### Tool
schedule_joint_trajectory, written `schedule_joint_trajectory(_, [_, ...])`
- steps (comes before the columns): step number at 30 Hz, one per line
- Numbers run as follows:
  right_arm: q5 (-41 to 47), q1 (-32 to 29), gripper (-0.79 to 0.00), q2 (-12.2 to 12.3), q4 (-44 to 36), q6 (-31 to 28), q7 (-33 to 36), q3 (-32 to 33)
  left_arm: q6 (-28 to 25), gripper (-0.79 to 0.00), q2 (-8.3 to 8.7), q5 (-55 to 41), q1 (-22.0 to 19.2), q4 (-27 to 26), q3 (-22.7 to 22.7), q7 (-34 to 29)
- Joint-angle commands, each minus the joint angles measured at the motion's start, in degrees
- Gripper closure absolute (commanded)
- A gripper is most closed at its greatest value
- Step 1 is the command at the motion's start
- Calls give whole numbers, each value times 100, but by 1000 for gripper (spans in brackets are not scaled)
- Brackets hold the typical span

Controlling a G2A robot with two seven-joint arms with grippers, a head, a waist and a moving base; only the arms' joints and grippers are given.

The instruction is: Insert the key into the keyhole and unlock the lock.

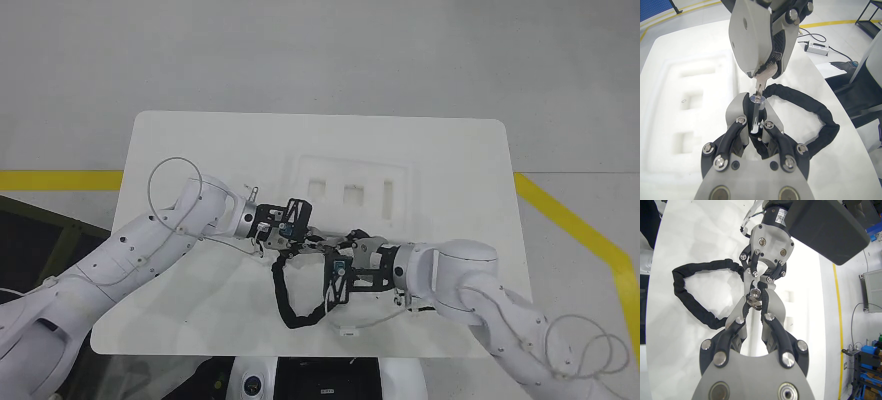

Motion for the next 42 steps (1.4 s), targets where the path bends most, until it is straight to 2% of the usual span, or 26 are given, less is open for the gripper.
schedule_joint_trajectory(1, [293, 1, 0, -12, 44, 113, 53, 18, 0, 0, 4, 7, 8, -11, -6, 6])
schedule_joint_trajectory(10, [1347, -20, 0, -58, 220, 693, 423, 53, 0, 0, 24, 27, 48, -35, -54, 30])
schedule_joint_trajectory(21, [1855, -248, 0, -55, 148, 1246, 596, 191, 0, 0, 45, 35, 110, -79, -133, 13])
schedule_joint_trajectory(31, [1858, -249, 0, -56, 168, 1357, 649, 216, 0, 0, 58, 32, 140, -118, -182, -21])
schedule_joint_trajectory(42, [2648, -379, 0, -82, 242, 1875, 800, 273, 0, 0, 57, 11, 194, -173, -250, -103])
